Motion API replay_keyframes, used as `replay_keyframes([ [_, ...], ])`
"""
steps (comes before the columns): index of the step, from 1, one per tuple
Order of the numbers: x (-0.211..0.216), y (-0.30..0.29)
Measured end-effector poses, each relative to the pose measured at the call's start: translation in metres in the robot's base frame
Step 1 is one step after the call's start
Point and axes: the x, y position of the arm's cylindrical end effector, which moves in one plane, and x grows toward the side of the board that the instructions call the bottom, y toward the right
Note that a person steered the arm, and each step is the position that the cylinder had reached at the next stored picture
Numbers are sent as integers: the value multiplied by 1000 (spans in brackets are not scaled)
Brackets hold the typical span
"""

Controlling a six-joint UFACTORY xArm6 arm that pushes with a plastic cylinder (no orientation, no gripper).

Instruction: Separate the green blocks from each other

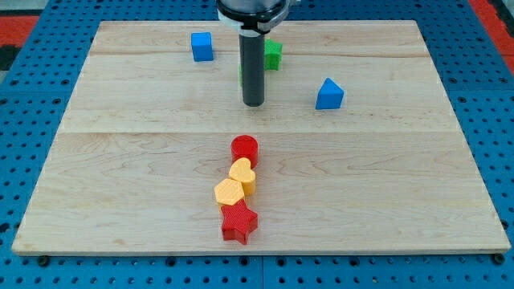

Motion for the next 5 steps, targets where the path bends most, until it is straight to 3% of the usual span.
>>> replay_keyframes([
  [2,-4,46],
  [3,-32,53],
  [5,-82,-52],
])
